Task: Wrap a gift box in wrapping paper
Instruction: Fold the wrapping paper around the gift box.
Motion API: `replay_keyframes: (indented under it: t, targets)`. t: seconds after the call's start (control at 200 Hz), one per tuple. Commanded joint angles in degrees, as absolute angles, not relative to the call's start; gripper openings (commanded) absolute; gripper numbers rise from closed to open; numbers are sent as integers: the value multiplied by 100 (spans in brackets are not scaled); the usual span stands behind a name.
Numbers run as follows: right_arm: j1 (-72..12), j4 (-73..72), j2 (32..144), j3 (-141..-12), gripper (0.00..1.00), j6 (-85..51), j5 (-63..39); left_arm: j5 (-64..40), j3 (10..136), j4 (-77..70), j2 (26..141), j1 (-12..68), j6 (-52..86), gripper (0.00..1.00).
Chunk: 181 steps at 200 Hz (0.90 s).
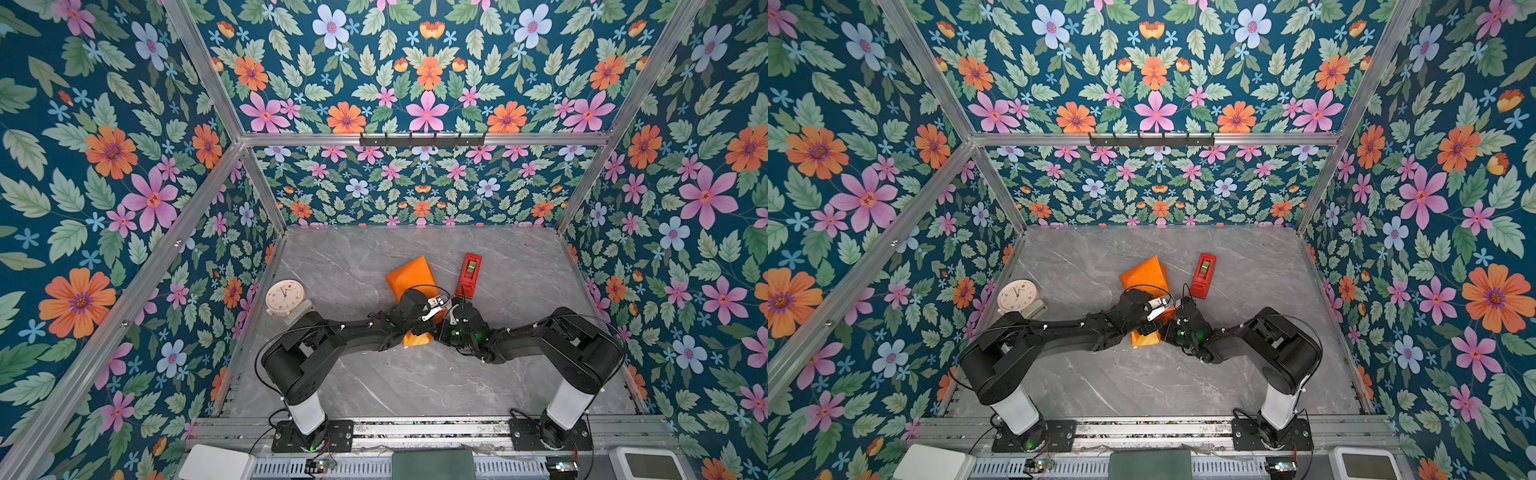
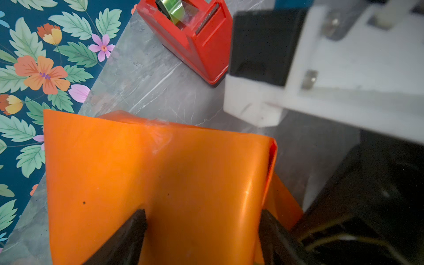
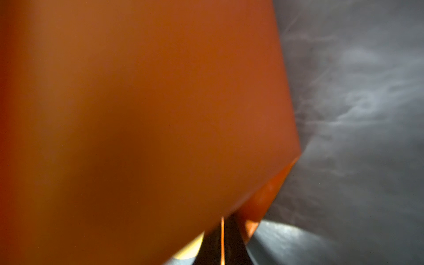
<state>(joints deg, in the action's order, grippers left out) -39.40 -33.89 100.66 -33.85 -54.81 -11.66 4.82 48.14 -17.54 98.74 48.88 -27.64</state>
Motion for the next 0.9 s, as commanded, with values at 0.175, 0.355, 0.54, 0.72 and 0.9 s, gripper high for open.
replay_keyframes:
  t: [0.175, 0.355, 0.54, 0.72, 0.9]
  targets:
    - [-3650, -2846, 9877, -3483, 9, -5217, -1114, 265, 4757, -875, 9896, 4887, -2689, 78]
    - [-3511, -2805, 9861, -3516, 9, -5152, -1134, 264, 4763, -879, 9901, 4887, -2698, 78]
    - [-3484, -2879, 10003, -3501, 8, -5163, -1242, 246, 4755, -879, 9905, 4887, -2689, 78]
    - [-3565, -3016, 10071, -3315, 8, -5297, -1382, 237, 4740, -930, 9889, 4892, -2665, 78]
    - [-3785, -3081, 10011, -3084, 7, -5479, -1328, 220, 4743, -967, 9862, 4887, -2620, 78]
